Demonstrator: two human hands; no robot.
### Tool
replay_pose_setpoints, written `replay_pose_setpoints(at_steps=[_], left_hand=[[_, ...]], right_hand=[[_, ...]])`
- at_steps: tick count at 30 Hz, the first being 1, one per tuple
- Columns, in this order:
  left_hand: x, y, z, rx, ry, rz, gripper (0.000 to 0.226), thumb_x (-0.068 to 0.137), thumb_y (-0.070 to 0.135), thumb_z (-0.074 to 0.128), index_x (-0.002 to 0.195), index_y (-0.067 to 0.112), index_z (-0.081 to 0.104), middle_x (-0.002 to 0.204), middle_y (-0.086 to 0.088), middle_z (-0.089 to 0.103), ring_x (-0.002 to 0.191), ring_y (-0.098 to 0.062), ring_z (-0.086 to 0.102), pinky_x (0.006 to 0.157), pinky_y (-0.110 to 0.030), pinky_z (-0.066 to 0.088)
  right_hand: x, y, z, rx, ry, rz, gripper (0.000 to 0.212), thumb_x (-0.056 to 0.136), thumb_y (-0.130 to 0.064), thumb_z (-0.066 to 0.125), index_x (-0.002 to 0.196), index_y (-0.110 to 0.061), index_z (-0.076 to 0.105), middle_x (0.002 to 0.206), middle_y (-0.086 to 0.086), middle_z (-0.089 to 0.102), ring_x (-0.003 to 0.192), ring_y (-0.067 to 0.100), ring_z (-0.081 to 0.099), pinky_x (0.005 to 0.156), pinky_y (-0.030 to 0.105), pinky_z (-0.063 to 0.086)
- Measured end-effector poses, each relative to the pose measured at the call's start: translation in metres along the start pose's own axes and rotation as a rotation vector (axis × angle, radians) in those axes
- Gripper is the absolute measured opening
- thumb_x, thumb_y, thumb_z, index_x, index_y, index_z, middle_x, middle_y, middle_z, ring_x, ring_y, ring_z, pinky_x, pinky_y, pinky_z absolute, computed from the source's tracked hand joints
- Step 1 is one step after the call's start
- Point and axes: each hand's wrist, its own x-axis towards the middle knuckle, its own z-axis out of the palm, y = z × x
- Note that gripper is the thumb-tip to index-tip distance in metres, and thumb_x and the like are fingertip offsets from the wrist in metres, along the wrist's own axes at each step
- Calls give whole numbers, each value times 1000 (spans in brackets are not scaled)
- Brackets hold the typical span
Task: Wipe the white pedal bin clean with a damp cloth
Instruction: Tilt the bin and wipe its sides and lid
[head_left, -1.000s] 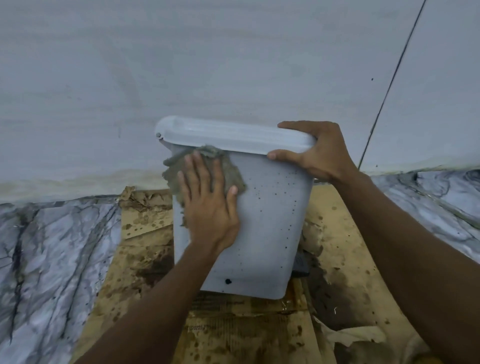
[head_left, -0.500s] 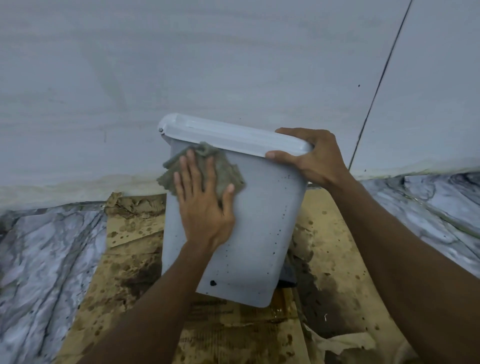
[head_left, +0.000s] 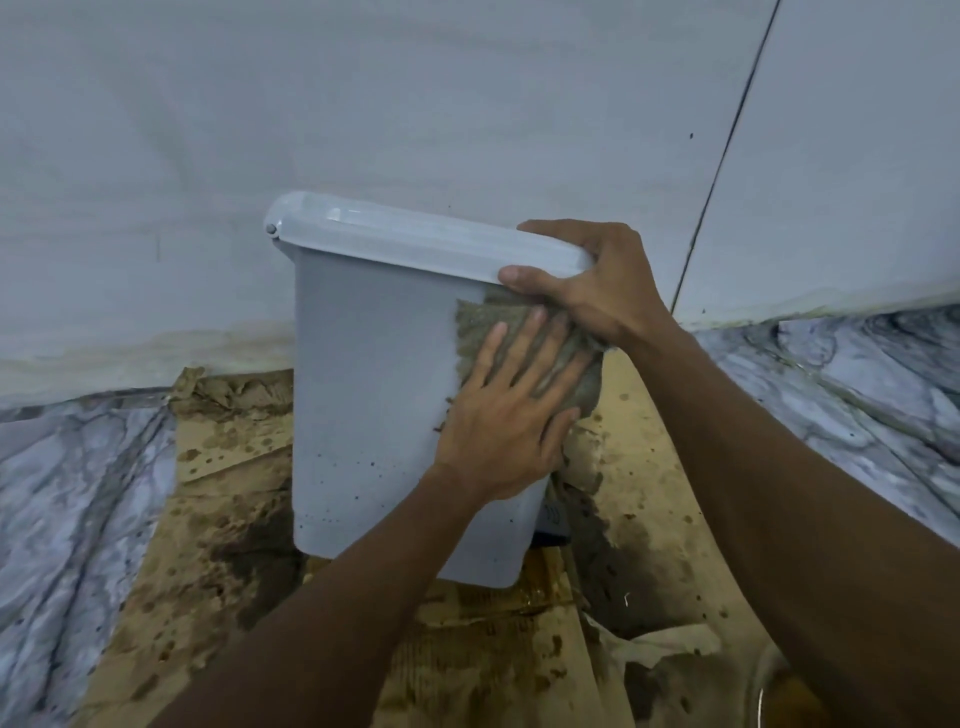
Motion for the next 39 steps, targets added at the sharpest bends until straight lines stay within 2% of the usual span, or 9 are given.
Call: replay_pose_setpoints(at_steps=[7,11,13,16,20,26,31,37,39], left_hand=[[-121,-2,27,37,-205,339,65,105,48,33,161,19,14,168,-11,-7,155,-29,-5,125,-47,-7],[-166,-9,37,88,-282,554,67,106,49,34,161,17,15,169,-9,-1,156,-26,-2,125,-43,-10],[-146,-14,33,64,-252,484,63,105,49,31,160,20,18,168,-7,0,155,-24,-5,125,-42,-11],[-80,-26,14,-3,-112,179,62,105,51,26,158,21,16,165,-9,0,155,-25,-8,125,-44,-4],[-20,-44,-8,-26,64,-141,63,105,50,33,159,17,24,165,-16,5,155,-32,3,125,-49,3],[-117,-17,29,8,-150,146,64,105,54,23,159,21,15,168,-12,-12,155,-29,-7,125,-46,-7],[-171,-28,37,78,-231,321,60,104,54,29,157,24,27,168,-8,0,156,-25,-1,126,-42,-2],[-61,-86,-5,-7,77,-262,68,103,51,34,159,16,18,165,-18,5,154,-32,0,125,-48,0],[-52,-94,-10,-22,95,-312,68,103,49,36,158,13,21,165,-22,9,154,-34,1,125,-50,2]], right_hand=[[-1,1,-2,31,16,44,53,61,-56,89,108,-32,78,109,-17,75,103,-4,67,95,31,56],[-2,1,0,29,23,37,55,60,-58,89,108,-32,78,110,-18,75,105,-4,66,96,31,55],[-1,1,0,26,23,32,57,59,-59,88,108,-32,78,109,-17,75,104,-3,67,96,32,55],[-1,2,0,25,25,21,55,59,-59,88,107,-32,79,107,-16,75,103,-2,68,94,33,55],[-3,3,1,36,35,-37,49,64,-53,89,104,-27,80,104,-11,77,99,2,70,88,37,58],[-4,4,-3,42,22,14,49,63,-52,89,105,-30,79,105,-16,76,100,-2,69,93,33,56],[-4,3,-4,27,22,15,45,66,-51,88,105,-31,79,105,-17,76,99,-2,68,93,35,56],[-5,3,-5,11,25,-25,47,68,-52,87,108,-29,79,109,-14,75,102,-1,68,92,32,57],[-5,3,-4,6,19,-41,44,70,-50,87,107,-29,79,108,-14,75,100,-2,68,89,29,57]])
